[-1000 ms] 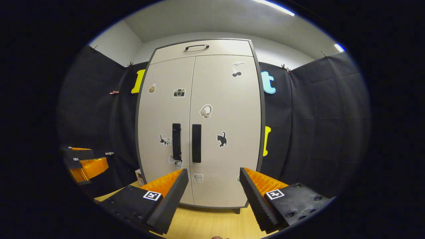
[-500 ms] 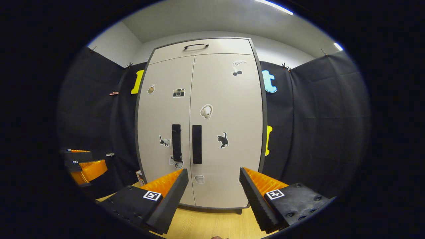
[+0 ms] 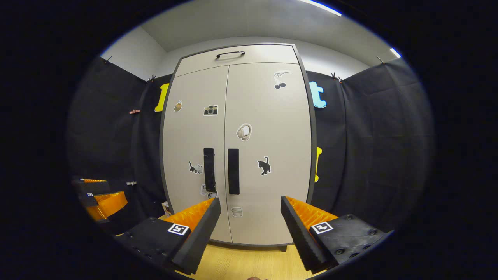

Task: Open the right door of the double-door shoe cabinet with the right hand, and open the left door with the left hand.

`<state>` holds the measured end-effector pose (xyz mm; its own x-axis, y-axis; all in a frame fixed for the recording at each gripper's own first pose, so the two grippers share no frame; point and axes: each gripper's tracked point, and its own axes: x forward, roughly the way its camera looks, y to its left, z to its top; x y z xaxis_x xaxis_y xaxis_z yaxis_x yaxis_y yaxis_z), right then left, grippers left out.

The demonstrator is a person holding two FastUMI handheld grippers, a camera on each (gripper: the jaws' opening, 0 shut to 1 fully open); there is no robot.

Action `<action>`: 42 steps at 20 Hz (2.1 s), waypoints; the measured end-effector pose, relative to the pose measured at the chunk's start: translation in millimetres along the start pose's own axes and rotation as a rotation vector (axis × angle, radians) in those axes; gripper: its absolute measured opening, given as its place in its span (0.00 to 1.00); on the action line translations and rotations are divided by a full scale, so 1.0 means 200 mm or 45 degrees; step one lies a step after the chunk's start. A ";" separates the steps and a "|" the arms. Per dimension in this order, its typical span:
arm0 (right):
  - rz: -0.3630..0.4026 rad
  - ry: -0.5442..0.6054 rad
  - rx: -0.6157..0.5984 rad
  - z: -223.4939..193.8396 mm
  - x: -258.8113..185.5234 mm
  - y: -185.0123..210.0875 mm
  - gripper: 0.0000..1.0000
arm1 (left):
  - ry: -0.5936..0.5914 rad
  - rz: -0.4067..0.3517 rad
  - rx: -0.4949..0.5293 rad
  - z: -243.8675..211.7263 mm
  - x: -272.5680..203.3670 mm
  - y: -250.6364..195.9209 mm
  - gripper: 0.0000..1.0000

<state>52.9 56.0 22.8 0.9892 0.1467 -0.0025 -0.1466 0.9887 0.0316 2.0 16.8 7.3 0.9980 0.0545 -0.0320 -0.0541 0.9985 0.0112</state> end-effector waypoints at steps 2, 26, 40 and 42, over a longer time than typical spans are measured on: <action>0.006 0.002 0.001 0.00 0.01 0.01 0.98 | -0.001 0.001 -0.001 0.00 0.00 0.00 0.95; -0.042 0.157 0.003 0.00 0.86 0.16 0.98 | 0.061 0.125 -0.095 -0.20 -0.10 0.27 0.95; -0.064 0.233 0.064 -0.09 1.05 0.22 0.39 | 0.089 0.212 -0.120 -0.27 -0.14 0.47 0.95; -0.063 0.236 0.091 -0.09 1.05 0.22 0.33 | 0.087 0.215 -0.115 -0.27 -0.16 0.48 0.95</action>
<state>253.7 131.6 5.8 0.9760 0.1075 -0.1895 -0.0903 0.9911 0.0976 -36.9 112.0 -44.2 0.9701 0.2190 -0.1050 -0.2267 0.9716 -0.0675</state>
